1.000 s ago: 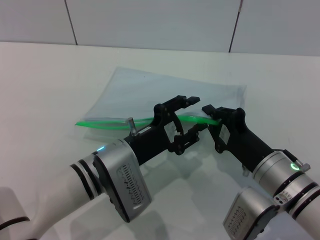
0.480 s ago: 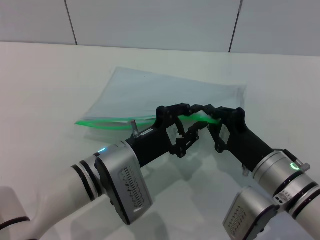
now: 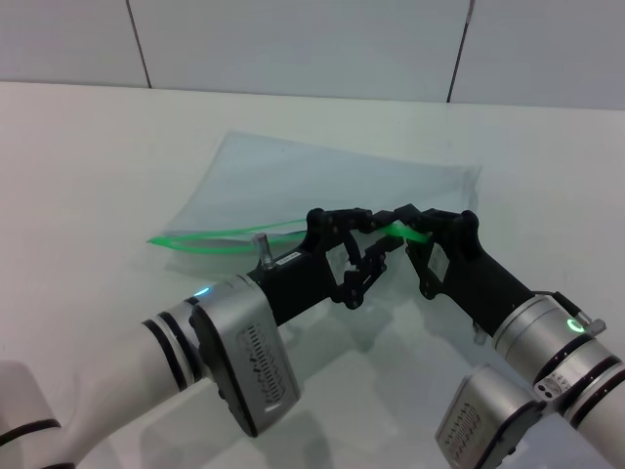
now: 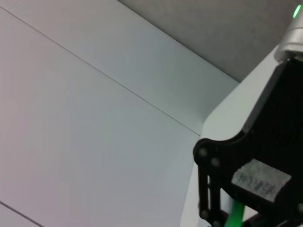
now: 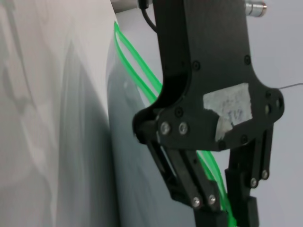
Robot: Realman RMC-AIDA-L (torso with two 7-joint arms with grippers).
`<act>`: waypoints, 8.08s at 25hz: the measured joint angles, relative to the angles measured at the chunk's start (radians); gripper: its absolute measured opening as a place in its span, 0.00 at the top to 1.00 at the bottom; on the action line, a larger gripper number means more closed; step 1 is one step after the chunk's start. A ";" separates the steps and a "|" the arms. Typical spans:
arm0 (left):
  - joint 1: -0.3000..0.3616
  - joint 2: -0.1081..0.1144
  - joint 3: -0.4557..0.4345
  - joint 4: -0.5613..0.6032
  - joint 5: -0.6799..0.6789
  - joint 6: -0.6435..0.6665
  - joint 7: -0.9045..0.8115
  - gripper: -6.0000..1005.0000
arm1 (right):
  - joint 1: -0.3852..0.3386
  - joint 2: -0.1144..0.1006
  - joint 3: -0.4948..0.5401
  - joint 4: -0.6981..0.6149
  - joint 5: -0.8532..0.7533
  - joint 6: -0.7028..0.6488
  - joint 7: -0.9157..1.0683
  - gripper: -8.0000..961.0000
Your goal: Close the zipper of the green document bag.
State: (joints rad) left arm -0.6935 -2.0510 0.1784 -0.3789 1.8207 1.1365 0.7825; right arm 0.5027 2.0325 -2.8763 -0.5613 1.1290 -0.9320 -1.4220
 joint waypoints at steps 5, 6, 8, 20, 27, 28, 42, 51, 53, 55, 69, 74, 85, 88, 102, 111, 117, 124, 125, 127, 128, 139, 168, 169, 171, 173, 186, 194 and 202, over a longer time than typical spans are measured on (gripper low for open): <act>-0.012 0.000 0.002 -0.003 0.001 -0.037 0.003 0.75 | -0.001 0.000 0.000 0.000 -0.001 0.001 0.000 0.94; -0.013 0.000 0.002 -0.005 0.002 -0.038 0.011 0.76 | -0.001 0.000 0.000 0.000 -0.002 0.001 0.000 0.94; -0.013 -0.001 0.002 -0.006 0.003 -0.039 0.029 0.76 | 0.000 0.000 -0.001 0.000 -0.002 0.002 0.000 0.94; -0.005 -0.003 -0.002 -0.015 0.002 -0.039 0.105 0.69 | -0.001 0.000 -0.002 0.001 -0.009 0.004 0.000 0.94; -0.004 -0.005 -0.007 -0.025 -0.004 -0.073 0.191 0.70 | 0.002 0.001 -0.002 0.004 -0.009 0.017 0.000 0.94; -0.003 -0.005 -0.008 -0.026 -0.006 -0.080 0.201 0.70 | 0.002 0.001 -0.002 0.004 -0.009 0.017 0.000 0.94; 0.005 -0.004 -0.035 -0.024 -0.012 -0.087 0.277 0.70 | 0.002 0.001 0.000 0.000 -0.010 0.015 0.000 0.94; -0.001 -0.004 -0.025 -0.029 -0.004 -0.083 0.288 0.70 | 0.003 0.001 -0.001 0.000 -0.011 0.018 0.000 0.94; -0.003 -0.004 -0.024 -0.033 -0.002 -0.084 0.293 0.70 | 0.004 0.001 -0.001 0.000 -0.010 0.023 0.000 0.94; -0.003 -0.004 -0.024 -0.035 -0.001 -0.084 0.303 0.70 | 0.004 0.001 -0.001 0.000 -0.010 0.024 0.000 0.94; -0.003 -0.004 -0.028 -0.047 0.005 -0.072 0.326 0.72 | 0.003 0.002 -0.001 0.000 -0.011 0.025 0.000 0.94; 0.000 -0.007 -0.025 -0.051 0.015 -0.052 0.327 0.75 | 0.003 0.002 0.000 0.000 -0.011 0.026 0.000 0.94; -0.001 -0.007 -0.031 -0.048 0.007 -0.064 0.326 0.85 | 0.004 0.002 -0.001 0.000 -0.011 0.027 0.000 0.94; 0.001 -0.006 -0.031 -0.048 0.006 -0.065 0.327 0.88 | 0.003 0.002 -0.002 0.000 -0.012 0.028 0.000 0.93; 0.013 -0.004 -0.035 -0.041 0.000 -0.067 0.320 0.89 | 0.000 0.000 0.001 0.007 -0.007 0.020 0.008 0.91; 0.024 -0.003 -0.034 -0.039 -0.011 -0.068 0.318 0.89 | -0.003 -0.003 0.006 0.030 -0.003 0.013 0.052 0.90; 0.037 -0.002 -0.034 -0.038 -0.037 -0.068 0.318 0.89 | -0.008 -0.003 0.007 0.051 -0.001 -0.018 0.076 0.89; 0.043 0.000 -0.034 -0.036 -0.048 -0.067 0.318 0.89 | -0.010 -0.004 0.009 0.069 0.000 -0.023 0.108 0.88; 0.045 0.000 -0.034 -0.036 -0.050 -0.067 0.318 0.89 | -0.010 -0.004 0.009 0.076 0.000 -0.028 0.121 0.88; 0.049 0.000 -0.034 -0.036 -0.052 -0.067 0.318 0.89 | -0.010 -0.004 0.009 0.093 0.000 -0.045 0.145 0.88; 0.050 0.000 -0.035 -0.036 -0.053 -0.067 0.318 0.89 | -0.011 -0.004 0.009 0.102 0.000 -0.056 0.156 0.88; 0.067 0.001 -0.036 -0.027 -0.096 -0.067 0.323 0.90 | -0.030 -0.005 0.011 0.188 0.011 -0.118 0.247 0.86; 0.092 0.001 -0.062 -0.006 -0.242 0.014 0.194 0.90 | -0.063 -0.002 0.137 0.319 0.191 -0.165 0.477 0.82; 0.092 0.002 -0.062 -0.007 -0.242 0.046 0.148 0.90 | -0.063 -0.002 0.137 0.320 0.211 -0.170 0.488 0.82; 0.092 0.003 -0.062 -0.007 -0.243 0.090 0.083 0.90 | -0.065 -0.002 0.137 0.322 0.253 -0.190 0.528 0.82; 0.094 0.004 -0.069 -0.002 -0.244 0.141 -0.002 0.83 | -0.070 -0.003 0.137 0.322 0.279 -0.219 0.572 0.82; 0.110 0.009 -0.105 0.051 -0.259 0.364 -0.476 0.60 | -0.116 0.001 0.066 0.263 0.287 -0.560 0.997 0.27; 0.113 0.014 -0.096 0.151 -0.254 0.418 -0.848 0.42 | -0.106 -0.005 0.001 0.274 0.210 -0.723 1.267 0.11; 0.116 0.011 -0.099 0.159 -0.257 0.422 -0.884 0.26 | -0.102 -0.005 0.001 0.275 0.181 -0.766 1.278 0.11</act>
State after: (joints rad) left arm -0.5778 -2.0404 0.0791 -0.2201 1.5635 1.5584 -0.1019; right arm 0.4005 2.0274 -2.8757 -0.2866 1.3105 -1.6982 -0.1439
